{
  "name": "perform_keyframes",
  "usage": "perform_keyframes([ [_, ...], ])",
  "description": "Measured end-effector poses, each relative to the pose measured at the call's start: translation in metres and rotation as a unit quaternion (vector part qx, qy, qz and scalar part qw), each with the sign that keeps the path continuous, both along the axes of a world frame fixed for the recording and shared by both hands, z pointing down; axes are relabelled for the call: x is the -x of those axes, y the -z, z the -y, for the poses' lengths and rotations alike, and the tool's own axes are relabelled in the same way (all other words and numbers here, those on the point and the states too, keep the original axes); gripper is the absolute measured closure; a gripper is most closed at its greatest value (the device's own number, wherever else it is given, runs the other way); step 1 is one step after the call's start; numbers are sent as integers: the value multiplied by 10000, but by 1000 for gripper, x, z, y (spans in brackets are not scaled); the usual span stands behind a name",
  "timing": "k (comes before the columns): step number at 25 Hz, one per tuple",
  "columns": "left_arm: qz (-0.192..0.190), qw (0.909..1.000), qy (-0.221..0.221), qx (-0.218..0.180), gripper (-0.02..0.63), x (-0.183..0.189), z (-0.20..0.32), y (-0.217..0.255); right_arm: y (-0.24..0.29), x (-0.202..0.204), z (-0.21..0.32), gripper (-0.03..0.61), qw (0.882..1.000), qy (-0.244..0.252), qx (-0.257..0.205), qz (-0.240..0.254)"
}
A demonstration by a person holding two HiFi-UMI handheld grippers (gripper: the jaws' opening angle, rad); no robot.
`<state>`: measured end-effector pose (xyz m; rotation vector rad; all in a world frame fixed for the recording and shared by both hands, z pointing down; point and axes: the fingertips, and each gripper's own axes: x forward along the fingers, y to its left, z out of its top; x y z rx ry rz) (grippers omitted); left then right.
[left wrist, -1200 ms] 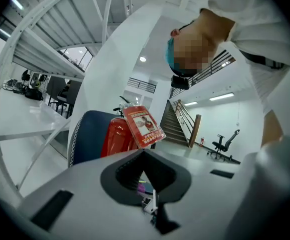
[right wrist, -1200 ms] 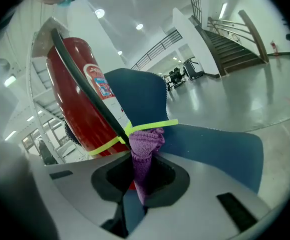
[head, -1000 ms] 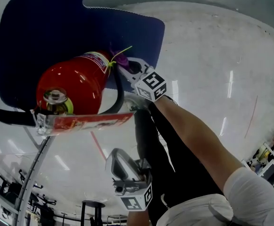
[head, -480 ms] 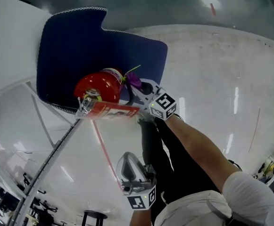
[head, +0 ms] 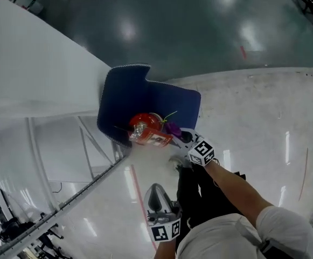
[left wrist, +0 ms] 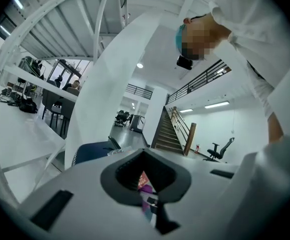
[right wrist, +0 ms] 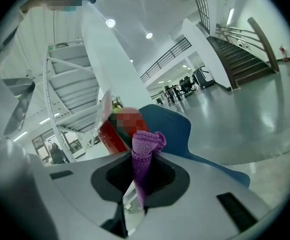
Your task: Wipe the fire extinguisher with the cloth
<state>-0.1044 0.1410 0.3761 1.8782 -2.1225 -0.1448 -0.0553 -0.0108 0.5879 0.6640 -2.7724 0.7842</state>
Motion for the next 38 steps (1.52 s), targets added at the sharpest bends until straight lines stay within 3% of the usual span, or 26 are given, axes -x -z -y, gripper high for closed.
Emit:
perform_keyframes([
  [11,93,9997,72,-236,609,2,-4,72,79,1,-21,523,9999,129,-64,61],
  [21,86,9993,37,-371,609,1,1,84,79,-55,-6,523,9992,-383,-118,-50],
  [29,-42,9958,-838,-355,609,40,5,54,75,-61,-29,523,9919,-1187,-280,-362],
  [34,57,9822,-1809,-508,609,75,6,46,63,-46,-54,523,9783,-1981,-296,-531],
  [38,-62,9724,-2292,-431,609,88,8,43,50,-35,-84,523,9682,-2408,-112,-670],
])
